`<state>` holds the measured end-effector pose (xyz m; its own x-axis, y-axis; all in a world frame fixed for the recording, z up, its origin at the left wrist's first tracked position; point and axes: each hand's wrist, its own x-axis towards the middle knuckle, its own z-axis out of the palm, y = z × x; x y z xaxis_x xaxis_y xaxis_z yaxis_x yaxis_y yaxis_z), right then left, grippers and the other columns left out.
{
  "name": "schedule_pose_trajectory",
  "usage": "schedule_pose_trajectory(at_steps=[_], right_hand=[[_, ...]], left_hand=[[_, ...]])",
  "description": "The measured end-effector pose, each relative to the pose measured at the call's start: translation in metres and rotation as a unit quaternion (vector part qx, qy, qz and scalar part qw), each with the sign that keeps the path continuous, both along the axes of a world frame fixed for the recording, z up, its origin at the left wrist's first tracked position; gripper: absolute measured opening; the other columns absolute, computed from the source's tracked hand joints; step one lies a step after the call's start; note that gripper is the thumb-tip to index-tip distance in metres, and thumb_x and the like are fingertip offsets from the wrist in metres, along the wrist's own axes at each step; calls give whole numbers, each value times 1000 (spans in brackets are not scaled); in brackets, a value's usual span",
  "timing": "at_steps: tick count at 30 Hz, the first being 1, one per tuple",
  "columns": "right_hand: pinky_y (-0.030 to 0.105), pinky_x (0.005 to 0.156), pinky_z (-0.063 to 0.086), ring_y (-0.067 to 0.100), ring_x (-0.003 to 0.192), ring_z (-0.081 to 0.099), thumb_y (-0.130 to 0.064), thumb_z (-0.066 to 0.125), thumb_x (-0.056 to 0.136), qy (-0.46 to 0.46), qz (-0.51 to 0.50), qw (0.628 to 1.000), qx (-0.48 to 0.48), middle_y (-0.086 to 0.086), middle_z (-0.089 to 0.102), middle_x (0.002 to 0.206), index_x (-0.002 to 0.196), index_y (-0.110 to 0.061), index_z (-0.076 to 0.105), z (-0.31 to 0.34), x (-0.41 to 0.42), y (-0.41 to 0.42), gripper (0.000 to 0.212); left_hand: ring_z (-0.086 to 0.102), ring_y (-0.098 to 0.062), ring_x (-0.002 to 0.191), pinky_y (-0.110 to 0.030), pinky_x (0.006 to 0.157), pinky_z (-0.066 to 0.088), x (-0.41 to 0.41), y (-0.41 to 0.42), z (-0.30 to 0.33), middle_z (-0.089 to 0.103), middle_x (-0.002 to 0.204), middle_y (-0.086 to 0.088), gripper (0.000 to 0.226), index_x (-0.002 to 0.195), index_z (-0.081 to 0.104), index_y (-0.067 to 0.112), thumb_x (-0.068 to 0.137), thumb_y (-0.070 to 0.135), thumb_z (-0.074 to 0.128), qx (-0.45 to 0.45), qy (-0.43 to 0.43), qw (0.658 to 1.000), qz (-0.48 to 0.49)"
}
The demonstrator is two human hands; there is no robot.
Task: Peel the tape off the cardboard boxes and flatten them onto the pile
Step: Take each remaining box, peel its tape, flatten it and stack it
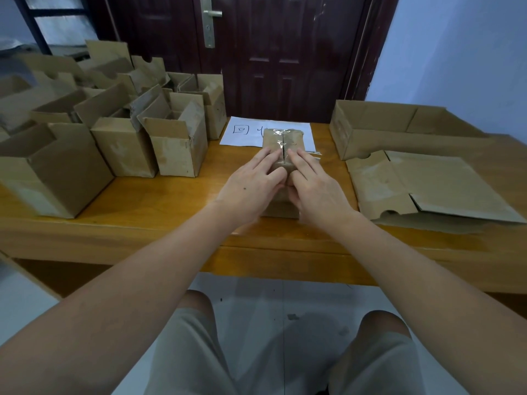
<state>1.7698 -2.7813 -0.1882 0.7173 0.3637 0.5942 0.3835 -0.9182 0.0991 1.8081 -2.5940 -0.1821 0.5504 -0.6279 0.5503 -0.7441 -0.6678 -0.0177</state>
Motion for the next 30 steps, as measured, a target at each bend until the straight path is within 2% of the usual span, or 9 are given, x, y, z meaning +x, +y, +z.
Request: schedule_pose_trajectory(at_steps=[6,11,14,17,18,21,25,28,30], right_hand=[[48,110,48,35,146,40,-19,61,98,13,-4,1000,9,20,51,149,120,0,66,2,3,1,30],[45,105,52,31,143,44,-23,60,98,21,-13,1000,-3,19,55,146,125,-1,64,12,2,0,35],[42,111,47,29,144,43,-22,59,98,24,3,1000,-2,18,54,147,129,-1,61,13,1,-3,38],[41,115,41,27,147,38,-21,71,91,59,16,998,16,15,48,153,140,-3,53,14,-2,-9,56],[41,116,41,28,148,37,-18,72,90,65,21,998,11,15,47,154,138,-3,54,15,-1,-10,53],[42,115,42,29,147,38,-12,63,97,52,33,998,6,16,49,152,129,-4,61,17,0,-9,33],[41,110,43,27,144,43,-16,48,105,74,15,996,38,16,52,149,139,-4,53,25,-1,-7,37],[38,89,54,26,118,64,-20,41,106,86,27,994,67,11,66,127,127,-11,53,33,-5,-6,26],[32,72,49,20,93,67,-22,40,107,89,35,991,96,2,66,107,123,-15,52,36,-7,-6,21]], left_hand=[[30,-34,152,-49,114,44,-2,0,2,45,157,-16,19,113,62,18,104,29,50,-19,26,999,-6],[33,-31,151,-43,115,41,2,3,5,47,156,-13,15,110,65,19,99,29,62,1,28,1000,-5],[39,-32,148,-42,114,41,2,0,7,53,151,-14,14,108,65,15,103,21,53,-23,24,999,-1],[36,-31,150,-38,117,36,1,-1,9,51,152,-13,25,110,63,14,106,25,42,-29,30,999,-5],[35,-30,150,-38,118,35,1,0,10,50,153,-13,25,113,63,14,107,25,40,-27,36,999,-7],[31,-25,152,-39,119,35,1,0,12,47,157,-9,23,117,59,17,110,27,41,-37,67,997,-7],[28,-20,154,-39,116,40,0,1,15,44,159,-4,20,117,55,22,104,36,53,-19,93,995,7],[38,-19,149,-37,110,45,0,2,16,49,155,-1,21,121,54,22,102,32,57,-13,85,996,10],[63,-22,118,-41,91,59,-1,1,18,63,132,-1,10,115,52,21,108,23,47,-50,74,996,-2]])
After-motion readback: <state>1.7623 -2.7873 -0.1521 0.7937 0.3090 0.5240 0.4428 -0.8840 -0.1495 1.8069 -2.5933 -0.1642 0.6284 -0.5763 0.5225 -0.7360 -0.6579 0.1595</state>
